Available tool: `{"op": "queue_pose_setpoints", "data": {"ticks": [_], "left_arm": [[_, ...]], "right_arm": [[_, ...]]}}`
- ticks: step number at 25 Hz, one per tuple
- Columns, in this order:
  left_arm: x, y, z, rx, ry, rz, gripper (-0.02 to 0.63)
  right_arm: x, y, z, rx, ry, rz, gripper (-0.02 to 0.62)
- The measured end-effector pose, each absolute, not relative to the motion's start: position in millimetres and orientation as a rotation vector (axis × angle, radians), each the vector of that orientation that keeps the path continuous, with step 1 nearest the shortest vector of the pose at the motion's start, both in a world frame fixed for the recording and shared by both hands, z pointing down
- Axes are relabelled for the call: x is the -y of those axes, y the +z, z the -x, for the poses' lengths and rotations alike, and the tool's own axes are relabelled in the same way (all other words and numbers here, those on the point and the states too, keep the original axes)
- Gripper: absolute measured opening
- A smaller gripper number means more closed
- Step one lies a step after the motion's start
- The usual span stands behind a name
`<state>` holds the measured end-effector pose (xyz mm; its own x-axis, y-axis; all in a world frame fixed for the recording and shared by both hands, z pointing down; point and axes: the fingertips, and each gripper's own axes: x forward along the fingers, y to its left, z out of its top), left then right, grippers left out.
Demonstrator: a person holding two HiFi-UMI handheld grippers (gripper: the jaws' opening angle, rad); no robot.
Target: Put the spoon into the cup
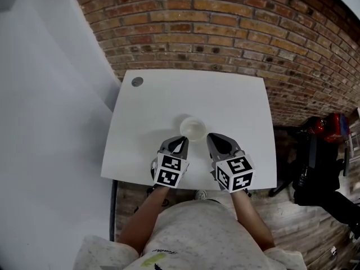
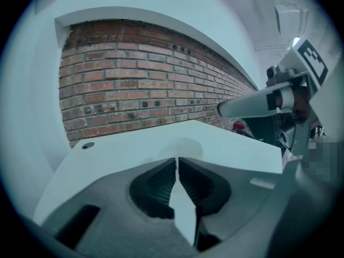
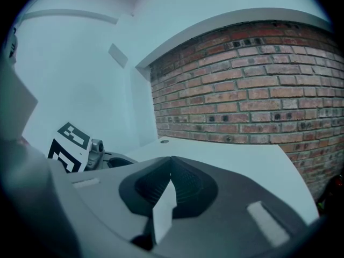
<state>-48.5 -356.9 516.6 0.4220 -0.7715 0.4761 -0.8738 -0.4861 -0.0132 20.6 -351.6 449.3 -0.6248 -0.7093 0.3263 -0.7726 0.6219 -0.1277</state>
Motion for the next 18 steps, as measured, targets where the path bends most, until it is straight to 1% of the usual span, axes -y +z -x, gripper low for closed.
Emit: {"op": "queue_pose_setpoints", "data": {"ticks": [2, 9, 18], "left_arm": [[357, 517, 49, 1.438, 0.627, -2.446, 0.035], [355, 514, 49, 1.438, 0.620, -2.457, 0.055], [344, 504, 51, 1.456, 0.606, -2.468, 0.055]], "right_arm": [[351, 450, -20, 2.602, 0.377, -1.213, 0.009], [348, 450, -19, 2.604, 0.378, -1.216, 0.009], [337, 447, -19, 2.610, 0.379, -1.216, 0.009]]}}
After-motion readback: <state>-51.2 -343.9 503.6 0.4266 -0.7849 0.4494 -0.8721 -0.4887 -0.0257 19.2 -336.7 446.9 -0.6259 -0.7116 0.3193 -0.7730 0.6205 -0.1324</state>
